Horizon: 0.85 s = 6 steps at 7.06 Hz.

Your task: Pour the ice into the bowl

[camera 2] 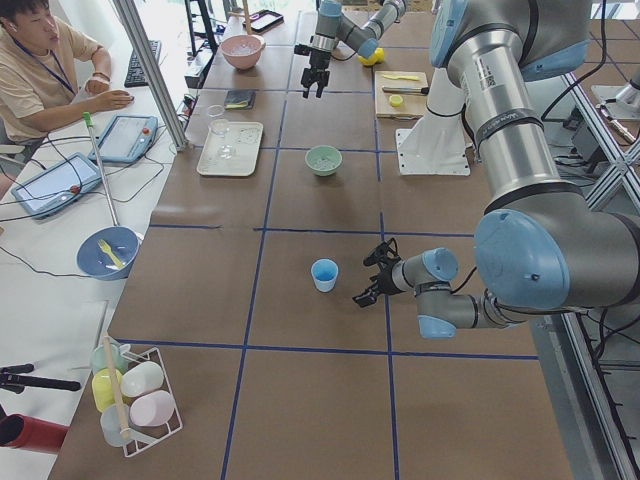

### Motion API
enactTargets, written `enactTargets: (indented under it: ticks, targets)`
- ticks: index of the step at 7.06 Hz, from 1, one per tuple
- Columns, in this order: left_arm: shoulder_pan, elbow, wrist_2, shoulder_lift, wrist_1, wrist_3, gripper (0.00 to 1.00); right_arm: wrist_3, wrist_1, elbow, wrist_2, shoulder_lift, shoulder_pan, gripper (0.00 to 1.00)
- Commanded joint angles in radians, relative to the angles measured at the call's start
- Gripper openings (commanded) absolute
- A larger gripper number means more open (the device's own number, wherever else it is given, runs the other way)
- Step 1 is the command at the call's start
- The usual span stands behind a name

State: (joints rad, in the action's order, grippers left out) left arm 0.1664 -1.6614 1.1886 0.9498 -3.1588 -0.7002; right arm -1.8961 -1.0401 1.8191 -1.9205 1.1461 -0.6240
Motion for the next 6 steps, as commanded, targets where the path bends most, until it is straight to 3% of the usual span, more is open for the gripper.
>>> enactTargets:
  ticks: [1,3,4,5,6]
  targets:
    - [0.154,0.020,0.180,-0.019,0.008,0.205,1.00,-0.001,0.002,-0.001,-0.002,0.000,0.001,1.00]
    - [0.271,0.073,0.297,0.000,0.010,0.266,1.00,0.002,0.002,0.002,-0.006,0.001,0.000,1.00]
    - [0.442,0.107,0.374,0.050,0.022,0.415,1.00,0.002,0.002,0.008,-0.008,0.009,0.000,1.00]
    - [0.660,0.103,0.457,0.117,0.119,0.582,1.00,0.002,0.000,0.003,-0.002,0.010,0.001,1.00]
    - [0.786,0.086,0.553,0.186,0.243,0.632,1.00,0.002,0.000,0.005,0.001,0.009,0.003,1.00]
